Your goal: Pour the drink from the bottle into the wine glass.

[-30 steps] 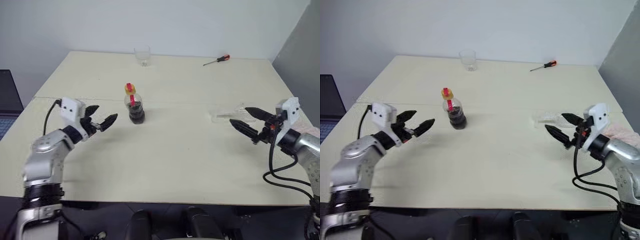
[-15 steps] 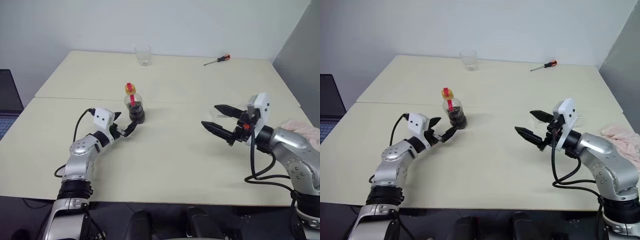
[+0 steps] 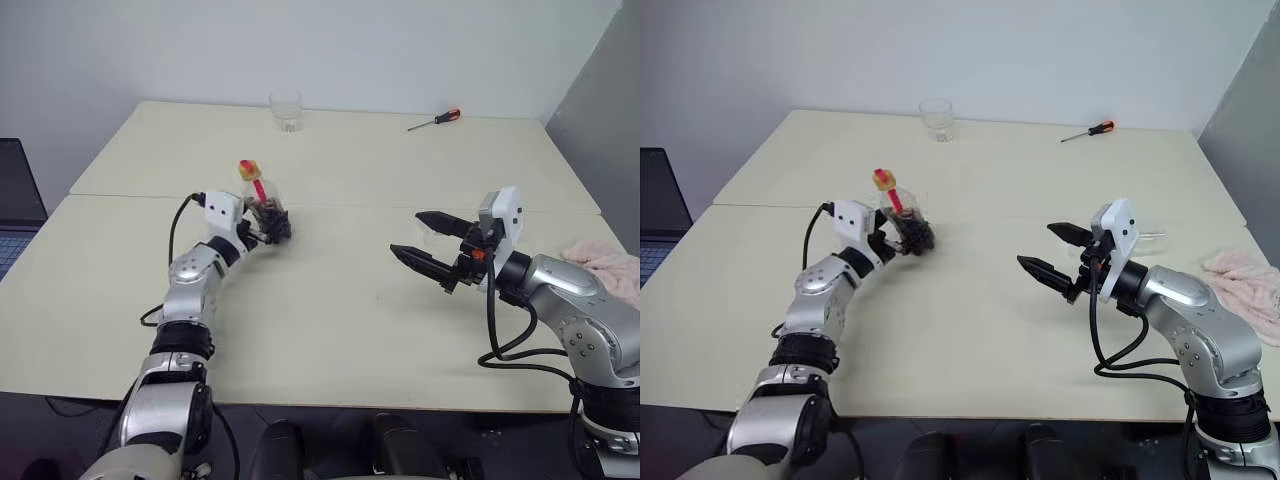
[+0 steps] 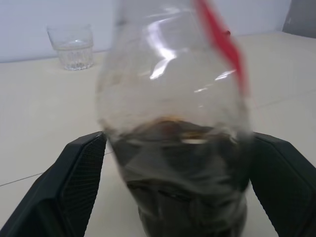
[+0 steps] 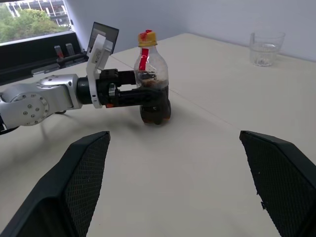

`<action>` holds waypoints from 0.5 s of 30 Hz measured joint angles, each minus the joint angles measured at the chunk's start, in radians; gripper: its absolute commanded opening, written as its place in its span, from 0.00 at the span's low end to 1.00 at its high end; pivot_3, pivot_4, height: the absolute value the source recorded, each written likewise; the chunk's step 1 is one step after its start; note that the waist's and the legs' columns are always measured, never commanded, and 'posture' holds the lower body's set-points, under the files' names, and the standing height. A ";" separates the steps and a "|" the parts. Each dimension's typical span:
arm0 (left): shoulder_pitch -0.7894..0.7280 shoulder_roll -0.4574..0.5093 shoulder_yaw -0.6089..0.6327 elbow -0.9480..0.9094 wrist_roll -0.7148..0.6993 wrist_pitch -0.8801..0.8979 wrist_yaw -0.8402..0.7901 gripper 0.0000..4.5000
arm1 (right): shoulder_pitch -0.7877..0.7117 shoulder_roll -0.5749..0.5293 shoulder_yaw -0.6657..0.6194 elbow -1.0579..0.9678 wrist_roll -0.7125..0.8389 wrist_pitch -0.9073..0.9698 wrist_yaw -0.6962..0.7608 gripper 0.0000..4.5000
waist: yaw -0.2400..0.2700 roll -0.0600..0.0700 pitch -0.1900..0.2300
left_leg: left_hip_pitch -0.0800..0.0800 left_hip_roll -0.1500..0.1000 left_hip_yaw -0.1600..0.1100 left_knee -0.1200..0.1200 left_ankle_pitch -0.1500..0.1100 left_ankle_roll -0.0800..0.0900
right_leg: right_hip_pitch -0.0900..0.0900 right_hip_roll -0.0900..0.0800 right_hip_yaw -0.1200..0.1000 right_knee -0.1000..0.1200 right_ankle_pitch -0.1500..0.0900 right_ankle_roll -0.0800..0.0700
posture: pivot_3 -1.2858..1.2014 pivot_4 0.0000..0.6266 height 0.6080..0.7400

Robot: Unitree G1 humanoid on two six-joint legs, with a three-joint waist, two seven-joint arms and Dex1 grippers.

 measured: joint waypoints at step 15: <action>-0.141 -0.026 0.008 0.242 0.026 -0.111 -0.021 0.99 | -0.001 0.000 0.000 -0.001 -0.001 0.000 -0.014 1.00 | 0.000 0.000 0.000 | 0.000 0.000 0.000 0.000 0.000 0.000 | 0.000 0.000 0.000 0.000 0.000 0.000 | 0.52 0.24 1.00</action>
